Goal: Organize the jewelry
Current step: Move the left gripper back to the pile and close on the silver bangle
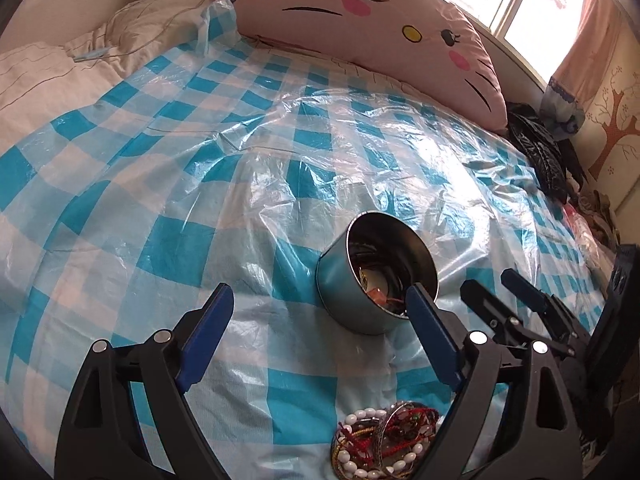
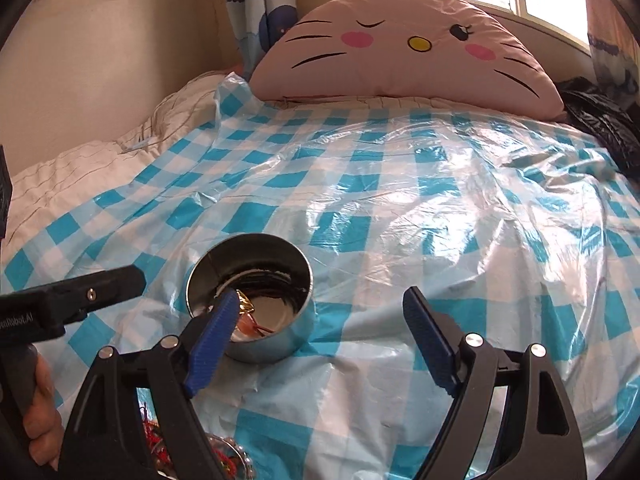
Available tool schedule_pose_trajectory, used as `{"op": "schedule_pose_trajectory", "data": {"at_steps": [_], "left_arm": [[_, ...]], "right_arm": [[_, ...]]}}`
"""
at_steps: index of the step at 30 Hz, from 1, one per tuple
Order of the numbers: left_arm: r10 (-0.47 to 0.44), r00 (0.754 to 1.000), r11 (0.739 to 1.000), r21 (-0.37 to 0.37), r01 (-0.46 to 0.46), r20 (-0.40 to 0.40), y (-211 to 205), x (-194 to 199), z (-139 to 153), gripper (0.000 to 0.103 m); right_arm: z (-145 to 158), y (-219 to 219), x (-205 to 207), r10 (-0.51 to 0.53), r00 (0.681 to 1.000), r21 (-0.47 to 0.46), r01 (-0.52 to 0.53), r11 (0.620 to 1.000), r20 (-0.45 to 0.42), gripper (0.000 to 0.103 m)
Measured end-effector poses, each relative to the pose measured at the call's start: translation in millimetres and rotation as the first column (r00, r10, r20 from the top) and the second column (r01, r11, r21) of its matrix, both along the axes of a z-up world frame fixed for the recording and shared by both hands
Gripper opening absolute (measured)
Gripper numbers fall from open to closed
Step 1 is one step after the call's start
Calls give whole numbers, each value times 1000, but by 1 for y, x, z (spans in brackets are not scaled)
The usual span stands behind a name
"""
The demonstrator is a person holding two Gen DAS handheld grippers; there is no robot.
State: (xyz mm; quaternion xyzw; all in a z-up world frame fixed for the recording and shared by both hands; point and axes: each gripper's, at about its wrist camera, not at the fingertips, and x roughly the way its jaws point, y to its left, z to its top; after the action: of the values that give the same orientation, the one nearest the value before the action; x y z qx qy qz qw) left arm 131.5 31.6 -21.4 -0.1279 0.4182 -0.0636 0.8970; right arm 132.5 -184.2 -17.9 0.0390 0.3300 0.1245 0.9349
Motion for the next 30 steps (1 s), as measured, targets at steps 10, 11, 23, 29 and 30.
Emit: {"op": "schedule_pose_trajectory", "data": {"at_steps": [10,11,23,29,30], "left_arm": [[-262,964,950,162,266,-47,-34,-35,-8,82],[-287,957,939,184,291,-51,-38,-38,-9,79],[-463,880,848,237,474,-102,-64,-59,-21,48],[-484,865,847,178,501,-131,-64,-55,-28,28],[-489,861,846,167,507,-137,-64,-54,-29,23]], "right_arm": [[-13,-47,-35,-95,993,87,101,991,-76,81],[-13,-49,-37,-97,992,92,104,990,-77,81],[-19,-48,-43,-92,991,94,101,990,-93,81],[-21,-48,-42,-90,991,95,99,991,-97,81],[-22,-48,-42,-90,991,94,99,991,-98,81]]}}
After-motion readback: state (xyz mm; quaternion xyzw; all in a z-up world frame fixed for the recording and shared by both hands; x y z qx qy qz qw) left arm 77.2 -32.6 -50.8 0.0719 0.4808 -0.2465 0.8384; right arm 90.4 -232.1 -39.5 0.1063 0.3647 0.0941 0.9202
